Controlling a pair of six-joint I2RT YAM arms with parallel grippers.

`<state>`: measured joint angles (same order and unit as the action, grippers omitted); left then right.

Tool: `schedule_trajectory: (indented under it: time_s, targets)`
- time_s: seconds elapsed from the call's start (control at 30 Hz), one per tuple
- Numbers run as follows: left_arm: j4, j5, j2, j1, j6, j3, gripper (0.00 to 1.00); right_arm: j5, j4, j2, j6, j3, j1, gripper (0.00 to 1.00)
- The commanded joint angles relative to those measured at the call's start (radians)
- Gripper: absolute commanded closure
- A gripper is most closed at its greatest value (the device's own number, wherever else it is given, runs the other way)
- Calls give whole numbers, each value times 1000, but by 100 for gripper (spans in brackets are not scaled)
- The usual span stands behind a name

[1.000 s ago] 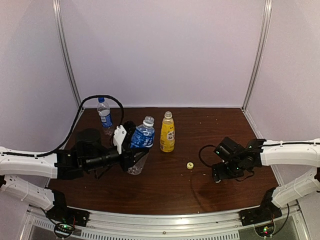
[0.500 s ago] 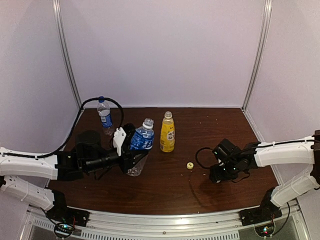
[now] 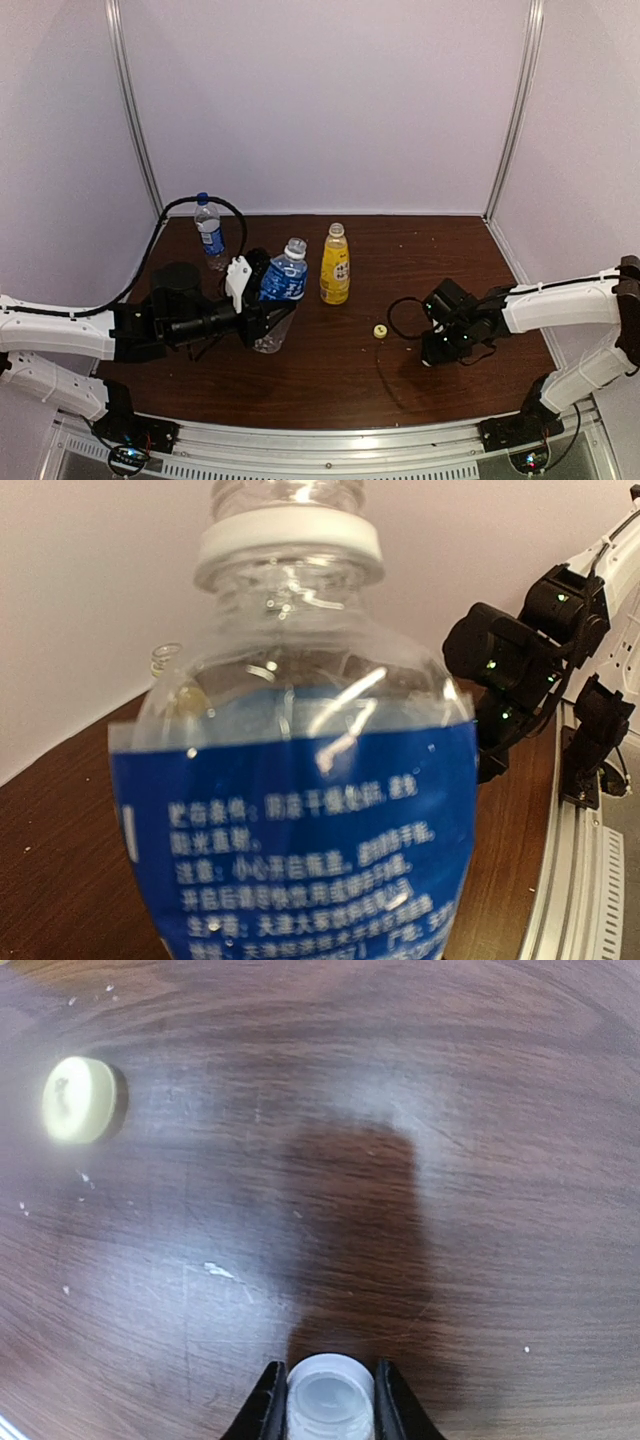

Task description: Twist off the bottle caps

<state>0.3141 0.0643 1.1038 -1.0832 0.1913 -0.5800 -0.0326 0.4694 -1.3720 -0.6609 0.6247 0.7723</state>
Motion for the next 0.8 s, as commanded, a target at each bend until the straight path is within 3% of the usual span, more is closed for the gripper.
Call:
schedule_trajectory:
  time_s: [0.0, 0.53, 0.6, 0.77]
  targets:
    - [66, 0, -13, 6, -11, 6, 71, -4, -12, -24, 27, 62, -4, 80]
    - [18, 27, -56, 5, -16, 9, 70, 14, -36, -356, 170, 359, -4, 83]
    - [18, 33, -60, 5, -19, 13, 71, 17, -38, -357, 172, 362, -4, 80]
    - [20, 42, -51, 5, -23, 16, 70, 26, -25, -336, 172, 360, -4, 62]
